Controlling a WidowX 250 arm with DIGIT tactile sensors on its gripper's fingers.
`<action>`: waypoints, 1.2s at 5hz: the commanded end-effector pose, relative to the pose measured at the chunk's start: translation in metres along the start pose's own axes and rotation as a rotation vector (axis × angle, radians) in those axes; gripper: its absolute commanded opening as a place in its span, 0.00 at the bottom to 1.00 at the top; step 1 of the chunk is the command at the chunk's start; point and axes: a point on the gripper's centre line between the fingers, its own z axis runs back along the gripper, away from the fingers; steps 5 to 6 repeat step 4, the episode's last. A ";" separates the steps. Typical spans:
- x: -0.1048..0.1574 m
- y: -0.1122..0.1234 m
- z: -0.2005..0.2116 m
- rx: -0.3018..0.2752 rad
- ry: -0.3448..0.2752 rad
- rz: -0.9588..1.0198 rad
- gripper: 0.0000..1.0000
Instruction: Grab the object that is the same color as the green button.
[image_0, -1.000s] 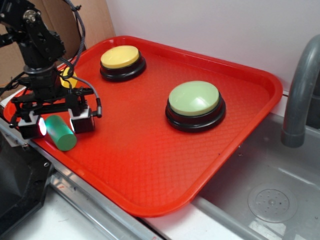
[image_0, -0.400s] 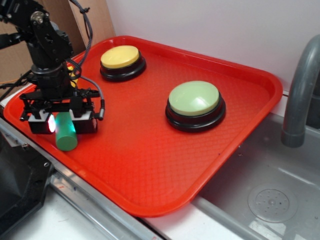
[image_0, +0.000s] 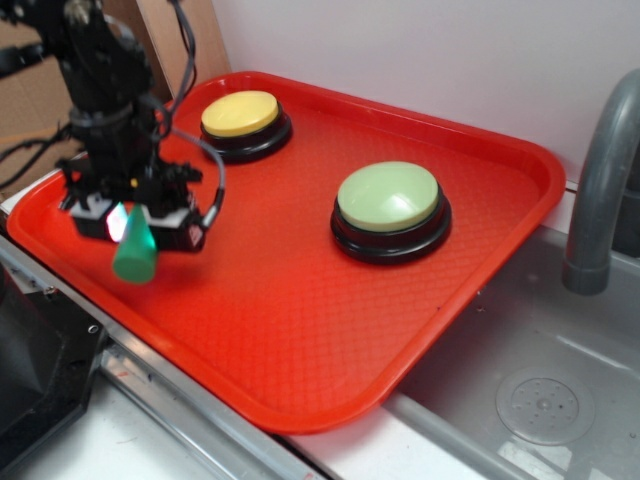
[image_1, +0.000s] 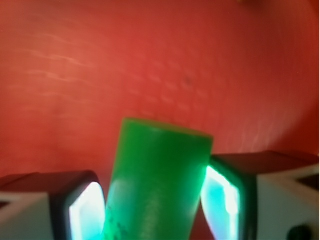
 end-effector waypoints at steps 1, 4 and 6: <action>0.024 -0.018 0.069 -0.046 -0.101 -0.406 0.00; 0.027 -0.036 0.118 -0.142 -0.103 -0.519 0.00; 0.027 -0.036 0.118 -0.142 -0.103 -0.519 0.00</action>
